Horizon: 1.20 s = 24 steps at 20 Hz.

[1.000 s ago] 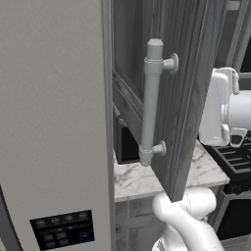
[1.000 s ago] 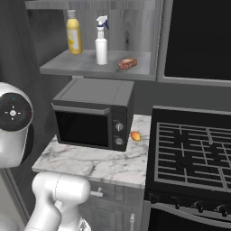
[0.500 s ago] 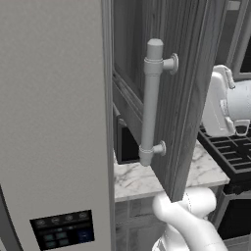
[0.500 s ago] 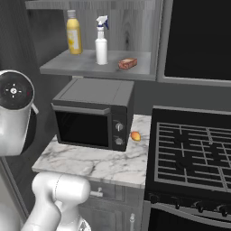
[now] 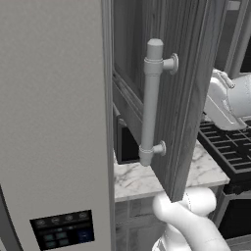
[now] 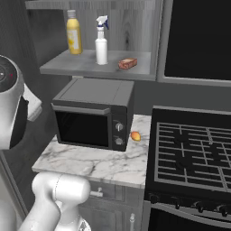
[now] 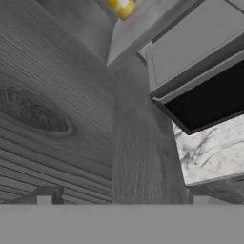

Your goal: Pick the spray and bar soap from the cabinet and place them on the counter.

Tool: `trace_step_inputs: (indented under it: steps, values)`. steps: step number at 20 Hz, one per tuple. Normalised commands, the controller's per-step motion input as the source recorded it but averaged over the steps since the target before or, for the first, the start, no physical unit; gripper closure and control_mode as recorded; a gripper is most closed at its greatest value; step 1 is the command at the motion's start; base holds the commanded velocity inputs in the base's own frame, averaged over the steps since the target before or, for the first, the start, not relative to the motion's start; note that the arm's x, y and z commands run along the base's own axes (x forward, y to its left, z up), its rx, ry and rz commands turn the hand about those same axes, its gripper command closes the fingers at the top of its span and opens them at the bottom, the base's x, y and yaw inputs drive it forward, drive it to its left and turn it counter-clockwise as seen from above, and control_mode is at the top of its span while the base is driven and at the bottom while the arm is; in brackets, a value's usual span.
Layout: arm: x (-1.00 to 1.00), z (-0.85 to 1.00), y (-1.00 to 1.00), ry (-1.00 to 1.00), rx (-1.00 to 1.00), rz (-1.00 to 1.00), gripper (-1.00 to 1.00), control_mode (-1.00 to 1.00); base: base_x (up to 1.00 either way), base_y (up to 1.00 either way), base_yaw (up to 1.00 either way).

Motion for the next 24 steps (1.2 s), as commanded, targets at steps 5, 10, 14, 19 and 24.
trace_step_inputs:
  steps: [5, 10, 14, 19, 24]
  values:
    - [-0.04, -0.23, -0.37, -0.08, -0.18, 0.00, -1.00, -1.00, 0.00, 0.00, 0.00]
    - [-0.03, -0.19, -0.31, -0.11, -0.17, 0.01, -1.00, -1.00, 0.00, 0.00, 0.00]
    - [-0.01, -0.11, -0.21, -0.12, -0.19, 0.03, -1.00, -1.00, 0.00, 0.00, 0.00]
    - [0.04, -0.04, -0.07, -0.04, -0.17, 0.00, -1.00, -1.00, 0.00, 0.00, 0.00]
    - [0.10, 0.02, -0.12, 0.02, -0.18, -0.04, -1.00, -1.00, 0.00, 0.00, 0.00]
